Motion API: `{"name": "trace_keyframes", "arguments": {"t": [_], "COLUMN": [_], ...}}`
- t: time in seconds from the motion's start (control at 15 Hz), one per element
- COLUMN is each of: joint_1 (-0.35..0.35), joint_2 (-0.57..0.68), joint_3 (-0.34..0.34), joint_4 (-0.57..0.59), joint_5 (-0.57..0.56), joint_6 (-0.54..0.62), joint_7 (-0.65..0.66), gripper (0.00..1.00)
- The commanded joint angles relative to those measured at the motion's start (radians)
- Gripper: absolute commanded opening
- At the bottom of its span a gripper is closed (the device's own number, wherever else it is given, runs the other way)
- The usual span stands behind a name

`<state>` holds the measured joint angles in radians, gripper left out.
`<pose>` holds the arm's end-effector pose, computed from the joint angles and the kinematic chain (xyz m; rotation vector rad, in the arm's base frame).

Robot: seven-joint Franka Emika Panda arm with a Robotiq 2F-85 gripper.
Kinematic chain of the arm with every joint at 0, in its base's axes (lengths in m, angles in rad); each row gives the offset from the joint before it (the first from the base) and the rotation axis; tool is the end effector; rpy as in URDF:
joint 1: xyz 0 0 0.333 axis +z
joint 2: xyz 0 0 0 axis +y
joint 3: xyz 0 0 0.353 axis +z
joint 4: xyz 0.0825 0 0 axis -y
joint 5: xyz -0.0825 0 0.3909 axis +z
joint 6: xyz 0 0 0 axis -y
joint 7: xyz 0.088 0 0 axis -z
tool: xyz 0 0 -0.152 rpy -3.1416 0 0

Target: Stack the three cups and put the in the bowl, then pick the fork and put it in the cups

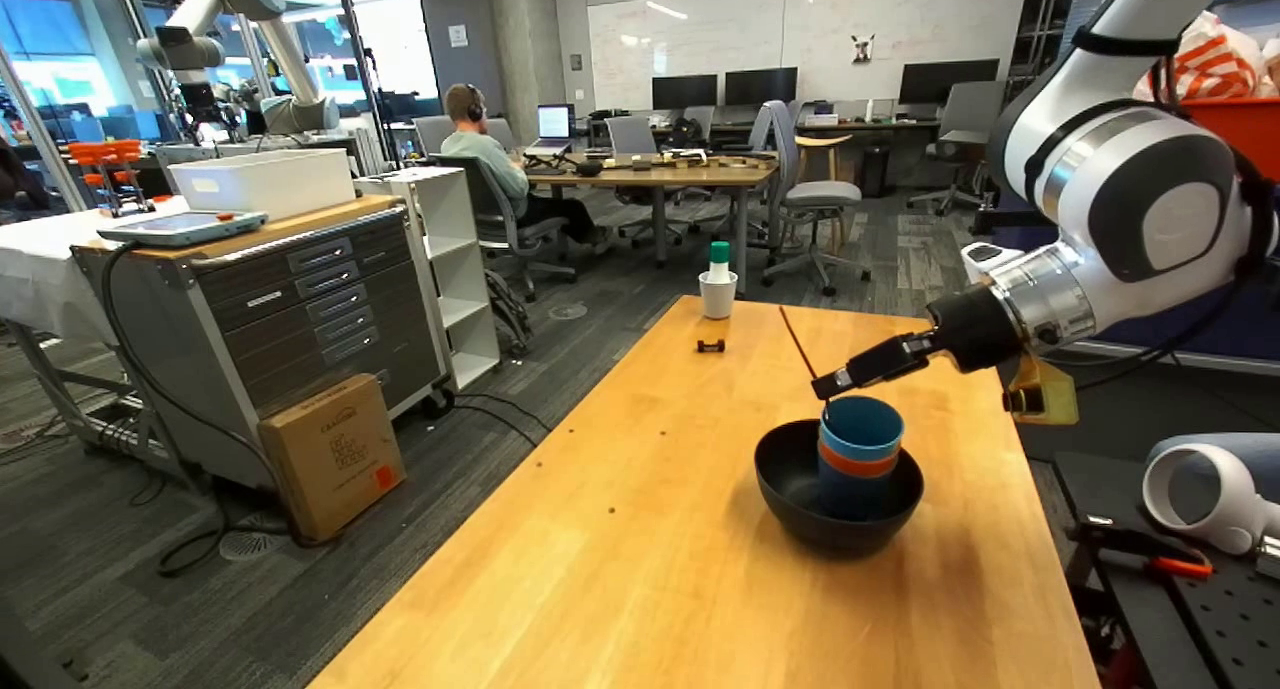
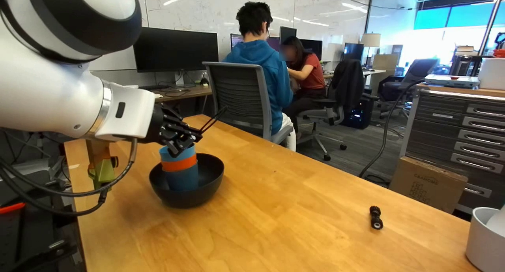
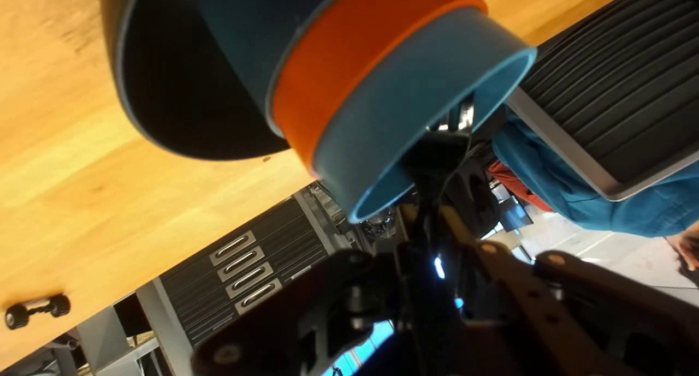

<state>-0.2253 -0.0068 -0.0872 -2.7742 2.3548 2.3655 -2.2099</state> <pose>0.3813 -0.0906 0.2058 -2.3394 0.4039 -1.2549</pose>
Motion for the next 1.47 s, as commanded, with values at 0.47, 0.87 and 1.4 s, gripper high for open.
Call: {"name": "trace_keyframes", "arguments": {"t": [0.47,0.87,1.4], "joint_1": [0.028,0.024,0.060], "joint_2": [0.010,0.005,-0.047], "joint_3": [-0.037,-0.047,-0.021], "joint_4": [0.004,0.006,0.010], "joint_5": [0.020,0.007,-0.010], "joint_6": [-0.059,-0.059,0.142], "joint_7": [-0.038,-0.031,0.075], "gripper": [0.34,0.73,1.00]}}
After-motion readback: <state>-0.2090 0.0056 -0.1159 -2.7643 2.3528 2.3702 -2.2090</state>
